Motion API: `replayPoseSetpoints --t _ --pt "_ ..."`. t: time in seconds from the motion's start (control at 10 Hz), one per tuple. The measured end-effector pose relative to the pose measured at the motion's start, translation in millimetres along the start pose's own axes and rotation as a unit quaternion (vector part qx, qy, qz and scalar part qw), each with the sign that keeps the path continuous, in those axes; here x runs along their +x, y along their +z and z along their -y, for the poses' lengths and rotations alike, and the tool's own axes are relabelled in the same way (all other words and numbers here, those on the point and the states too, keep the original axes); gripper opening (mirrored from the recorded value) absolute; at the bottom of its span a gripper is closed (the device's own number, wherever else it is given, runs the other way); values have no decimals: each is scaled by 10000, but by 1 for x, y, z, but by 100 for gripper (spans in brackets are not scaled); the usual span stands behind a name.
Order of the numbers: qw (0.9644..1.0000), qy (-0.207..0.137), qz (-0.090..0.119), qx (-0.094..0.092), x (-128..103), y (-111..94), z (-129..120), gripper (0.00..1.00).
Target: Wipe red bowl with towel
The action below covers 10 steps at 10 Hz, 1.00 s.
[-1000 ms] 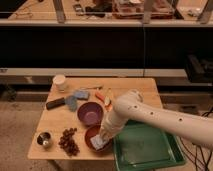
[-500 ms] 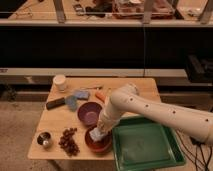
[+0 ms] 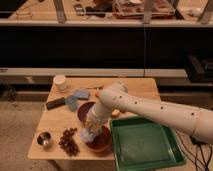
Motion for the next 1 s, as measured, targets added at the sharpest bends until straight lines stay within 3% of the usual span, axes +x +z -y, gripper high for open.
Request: replayPoseSetpoints --t 0.2,0.5,0.8,1.0 --pt "9999 -37 67 -65 -23 -2 -15 0" --pt "9994 53 104 -336 -34 -6 -51 0" --pt "9982 265 59 -534 -16 -8 -74 0" --pt "9976 323 22 -610 2 -6 -72 0"
